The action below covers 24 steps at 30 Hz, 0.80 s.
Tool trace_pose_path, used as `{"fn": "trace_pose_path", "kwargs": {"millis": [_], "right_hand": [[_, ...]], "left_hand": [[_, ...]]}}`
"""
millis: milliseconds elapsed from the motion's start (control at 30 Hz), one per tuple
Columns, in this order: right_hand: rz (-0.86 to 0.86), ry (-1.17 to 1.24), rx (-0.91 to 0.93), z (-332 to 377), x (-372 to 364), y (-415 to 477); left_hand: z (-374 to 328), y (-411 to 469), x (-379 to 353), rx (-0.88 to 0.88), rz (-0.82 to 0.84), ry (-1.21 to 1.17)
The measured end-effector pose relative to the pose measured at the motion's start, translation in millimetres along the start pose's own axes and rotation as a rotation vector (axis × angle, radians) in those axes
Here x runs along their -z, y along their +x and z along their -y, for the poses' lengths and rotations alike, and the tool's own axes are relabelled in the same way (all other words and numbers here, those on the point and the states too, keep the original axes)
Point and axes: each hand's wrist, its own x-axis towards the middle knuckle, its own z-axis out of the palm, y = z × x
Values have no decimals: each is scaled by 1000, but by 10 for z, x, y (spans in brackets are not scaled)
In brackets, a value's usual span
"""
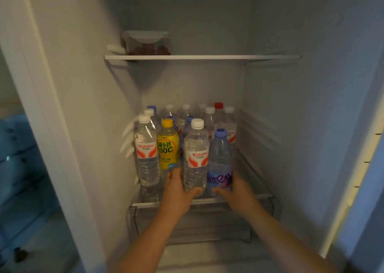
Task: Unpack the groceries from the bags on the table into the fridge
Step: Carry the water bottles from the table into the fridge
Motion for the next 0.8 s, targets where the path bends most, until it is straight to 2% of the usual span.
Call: {"fn": "trace_pose_path", "kwargs": {"millis": [133,400,533,667,800], "right_hand": [[87,-16,-77,13,1,124],[-118,-448,-128,-60,-333,431],[-194,-672,-152,4,-398,505],[-199,-738,-197,3,-444,520],[-218,-729,-158,21,-444,469]], "left_hand": [[-38,20,-46,58,-94,33],[-85,121,-127,90,-194,150],[-83,191,-169,163,-207,214],[-84,226,-206,215,-205,296],[-133,171,-181,177,-232,357]]}}
